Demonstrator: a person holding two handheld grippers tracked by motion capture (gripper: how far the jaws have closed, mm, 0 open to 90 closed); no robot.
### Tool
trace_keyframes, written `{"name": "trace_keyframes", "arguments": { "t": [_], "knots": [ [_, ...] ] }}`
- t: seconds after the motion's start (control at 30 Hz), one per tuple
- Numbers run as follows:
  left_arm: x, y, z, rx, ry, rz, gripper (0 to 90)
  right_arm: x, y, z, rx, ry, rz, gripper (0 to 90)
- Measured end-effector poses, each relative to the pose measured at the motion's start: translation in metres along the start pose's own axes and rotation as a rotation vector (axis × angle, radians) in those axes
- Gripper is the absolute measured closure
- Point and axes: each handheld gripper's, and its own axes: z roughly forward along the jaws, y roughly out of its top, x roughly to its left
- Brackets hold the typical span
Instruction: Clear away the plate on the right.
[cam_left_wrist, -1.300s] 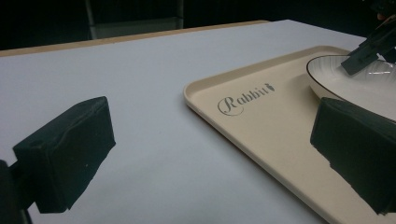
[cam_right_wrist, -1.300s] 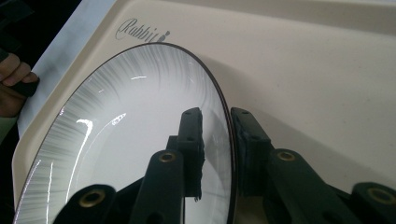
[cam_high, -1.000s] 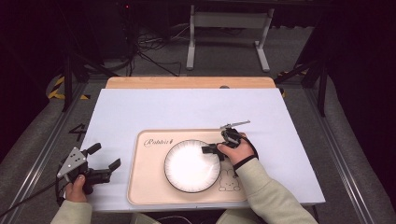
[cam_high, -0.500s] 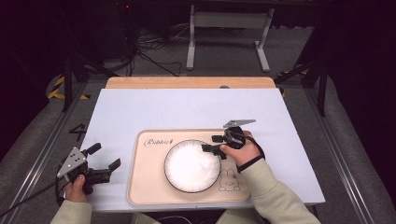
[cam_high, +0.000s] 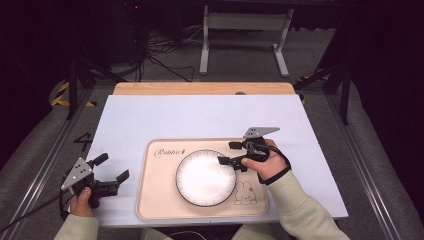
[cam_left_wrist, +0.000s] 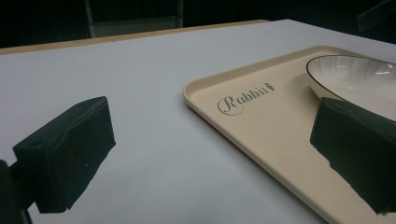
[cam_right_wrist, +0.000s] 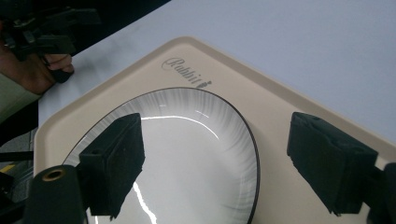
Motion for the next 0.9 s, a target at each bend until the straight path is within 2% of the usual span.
{"name": "trace_keyframes", "arguments": {
  "t": [0.13,0.3,0.53,0.9],
  "knots": [
    [0.0,0.0,0.0,0.003,0.002,0.002,0.3,0.0,0.0,-0.007,-0.019,0.005,-0.031,17.6],
    [0.0,0.0,0.0,0.002,0.001,0.001,0.3,-0.004,0.0,-0.02,-0.04,-0.009,-0.109,15.3],
    [0.0,0.0,0.0,0.004,0.001,0.002,0.3,-0.013,-0.006,-0.036,-0.073,-0.051,-0.133,14.7],
    [0.0,0.0,0.0,0.005,0.0,0.004,0.3,-0.028,-0.021,-0.07,-0.12,-0.108,-0.12,13.1]
  ]
}}
